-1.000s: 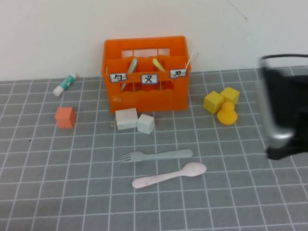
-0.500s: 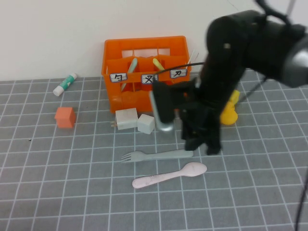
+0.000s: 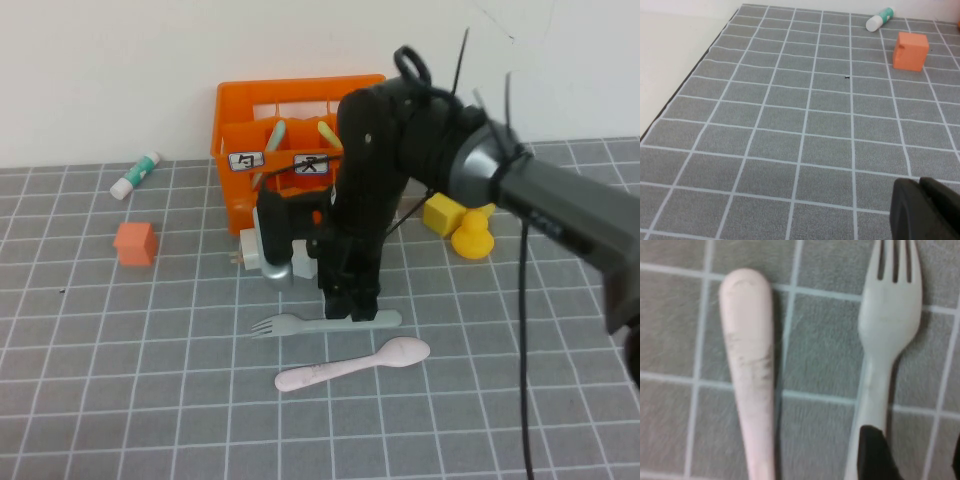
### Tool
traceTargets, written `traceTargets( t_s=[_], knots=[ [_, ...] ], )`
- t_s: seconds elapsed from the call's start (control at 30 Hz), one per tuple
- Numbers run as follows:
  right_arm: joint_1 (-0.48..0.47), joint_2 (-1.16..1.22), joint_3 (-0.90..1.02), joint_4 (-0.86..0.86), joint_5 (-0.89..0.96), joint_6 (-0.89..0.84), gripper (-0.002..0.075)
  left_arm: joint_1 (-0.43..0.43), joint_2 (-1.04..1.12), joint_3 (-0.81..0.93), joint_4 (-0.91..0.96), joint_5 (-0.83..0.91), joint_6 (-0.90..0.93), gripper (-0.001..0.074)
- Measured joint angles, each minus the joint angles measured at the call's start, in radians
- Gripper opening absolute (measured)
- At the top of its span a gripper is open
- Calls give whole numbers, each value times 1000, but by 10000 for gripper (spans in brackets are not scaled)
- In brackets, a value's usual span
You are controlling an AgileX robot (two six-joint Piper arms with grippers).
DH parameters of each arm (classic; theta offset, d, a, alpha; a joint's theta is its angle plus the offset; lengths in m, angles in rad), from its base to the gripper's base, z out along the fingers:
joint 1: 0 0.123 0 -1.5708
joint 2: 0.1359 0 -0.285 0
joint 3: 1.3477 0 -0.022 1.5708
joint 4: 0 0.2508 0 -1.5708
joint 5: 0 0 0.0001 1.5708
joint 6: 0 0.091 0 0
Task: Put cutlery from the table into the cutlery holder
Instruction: Pick up the fork, then place the fork on the box
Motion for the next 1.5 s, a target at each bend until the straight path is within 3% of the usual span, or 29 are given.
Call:
traceTargets(
  t_s=[0.53,0.63,0.77,1.07,1.33,1.5],
  knots=[
    [28,68,-24,9,-2,89,326,0,0,0,0,0,2,-1],
    [28,74,-30,5,-6,152,275,0,0,0,0,0,2,-1],
    [28,74,-32,-11,-24,252,113,0,0,0,0,0,2,-1],
    [37,57,-30,-13,-8,388,116,0,0,0,0,0,2,-1],
    [53,-99,26,180,-2,437,116,0,0,0,0,0,2,-1],
    [59,-203,177,279,-180,441,116,0,0,0,0,0,2,-1]
  ],
)
